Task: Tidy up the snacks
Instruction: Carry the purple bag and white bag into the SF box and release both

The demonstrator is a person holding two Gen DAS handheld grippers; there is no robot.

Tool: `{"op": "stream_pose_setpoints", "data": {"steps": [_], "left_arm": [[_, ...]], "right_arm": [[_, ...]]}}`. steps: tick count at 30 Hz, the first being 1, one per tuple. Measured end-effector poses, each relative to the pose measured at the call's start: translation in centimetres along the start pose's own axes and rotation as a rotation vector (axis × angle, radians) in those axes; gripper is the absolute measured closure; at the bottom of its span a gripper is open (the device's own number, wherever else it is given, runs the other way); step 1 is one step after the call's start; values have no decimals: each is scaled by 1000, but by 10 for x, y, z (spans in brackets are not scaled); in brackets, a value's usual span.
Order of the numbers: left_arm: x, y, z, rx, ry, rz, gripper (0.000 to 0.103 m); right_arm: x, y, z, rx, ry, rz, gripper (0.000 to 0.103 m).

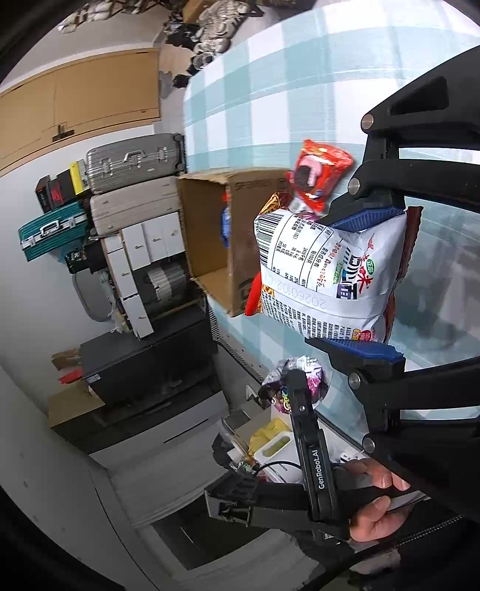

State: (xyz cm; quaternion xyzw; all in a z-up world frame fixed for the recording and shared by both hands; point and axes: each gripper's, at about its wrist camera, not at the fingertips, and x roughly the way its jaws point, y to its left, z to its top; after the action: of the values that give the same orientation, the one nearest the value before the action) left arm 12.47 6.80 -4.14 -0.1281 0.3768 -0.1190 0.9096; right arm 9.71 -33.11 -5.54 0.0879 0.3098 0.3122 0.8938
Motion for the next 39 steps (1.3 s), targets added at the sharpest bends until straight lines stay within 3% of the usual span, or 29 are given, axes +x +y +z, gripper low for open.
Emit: {"op": "stream_pose_setpoints", "data": {"steps": [17, 26, 39], "left_arm": [[27, -18, 82, 54, -7, -14, 58], [54, -24, 124, 112, 4, 19, 58], [111, -13, 184, 120, 40, 23, 58]], "right_arm": [[36, -3, 76, -63, -25, -2, 53], [62, -14, 101, -53, -27, 3, 53], [116, -33, 150, -55, -3, -13, 53]]}}
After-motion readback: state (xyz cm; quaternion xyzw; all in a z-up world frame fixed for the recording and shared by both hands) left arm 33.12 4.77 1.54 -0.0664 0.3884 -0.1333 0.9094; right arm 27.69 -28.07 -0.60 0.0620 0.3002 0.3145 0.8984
